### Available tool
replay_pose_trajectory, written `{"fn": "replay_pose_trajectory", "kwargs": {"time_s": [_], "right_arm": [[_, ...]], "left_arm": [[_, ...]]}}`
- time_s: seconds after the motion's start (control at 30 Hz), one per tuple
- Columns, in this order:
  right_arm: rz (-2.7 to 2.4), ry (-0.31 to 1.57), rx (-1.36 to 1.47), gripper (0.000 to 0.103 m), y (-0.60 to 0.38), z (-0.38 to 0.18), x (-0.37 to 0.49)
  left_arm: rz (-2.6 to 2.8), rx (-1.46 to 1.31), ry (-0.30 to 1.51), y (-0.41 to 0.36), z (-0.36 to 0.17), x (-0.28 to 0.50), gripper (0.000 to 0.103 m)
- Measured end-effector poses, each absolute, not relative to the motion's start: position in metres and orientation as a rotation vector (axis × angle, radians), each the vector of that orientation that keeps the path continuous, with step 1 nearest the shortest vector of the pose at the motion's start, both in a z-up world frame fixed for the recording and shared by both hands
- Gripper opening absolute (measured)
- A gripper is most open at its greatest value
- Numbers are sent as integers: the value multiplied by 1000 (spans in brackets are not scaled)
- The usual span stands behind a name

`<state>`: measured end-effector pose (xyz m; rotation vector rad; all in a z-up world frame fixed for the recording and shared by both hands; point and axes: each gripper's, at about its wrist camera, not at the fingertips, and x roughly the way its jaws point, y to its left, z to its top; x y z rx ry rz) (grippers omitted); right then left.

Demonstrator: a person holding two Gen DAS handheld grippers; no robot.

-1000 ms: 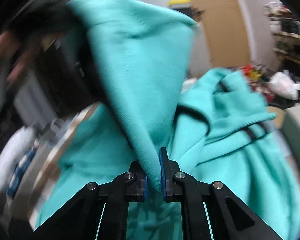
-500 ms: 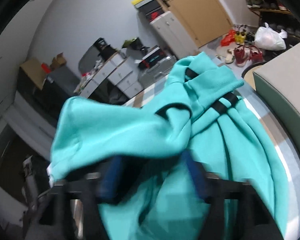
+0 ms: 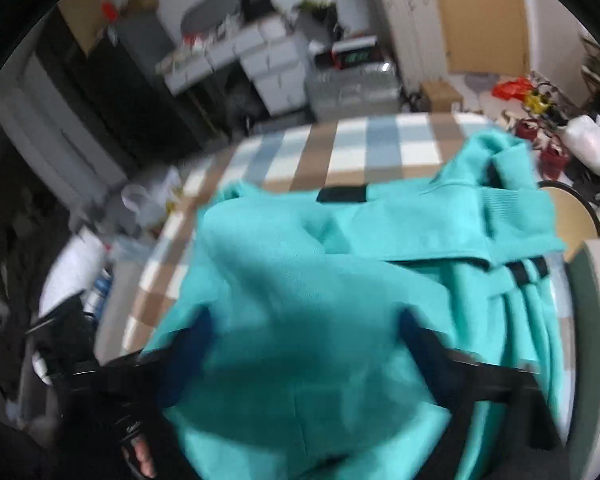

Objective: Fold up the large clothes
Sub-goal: 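Fold the hood over the body with the right tool while the left tool grips the hem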

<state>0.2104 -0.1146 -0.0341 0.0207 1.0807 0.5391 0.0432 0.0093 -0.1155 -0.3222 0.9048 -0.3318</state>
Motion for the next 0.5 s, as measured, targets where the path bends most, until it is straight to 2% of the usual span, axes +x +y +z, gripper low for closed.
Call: {"fn": "replay_pose_trajectory", "kwargs": {"time_s": [0.03, 0.1, 0.13, 0.17, 0.3, 0.4, 0.5], "right_arm": [[524, 1119, -48, 10, -102, -36, 220], [463, 1099, -194, 7, -83, -28, 231], [386, 1038, -326, 6, -69, -15, 239], [349, 994, -391, 6, -62, -4, 238], [220, 770, -537, 5, -31, 62, 273], [55, 518, -738, 4, -4, 104, 296], [-45, 360, -578, 4, -20, 125, 306]], "left_arm": [[-335, -373, 926, 18, -115, 46, 15], [-325, -468, 910, 36, -109, 48, 50], [-316, -501, 885, 43, -106, 46, 79], [-302, -555, 833, 55, -99, 43, 84], [-257, -593, 765, 71, -86, 43, 84], [-235, -615, 792, 74, -88, 51, 84], [-212, -603, 786, 73, -88, 51, 84]]}}
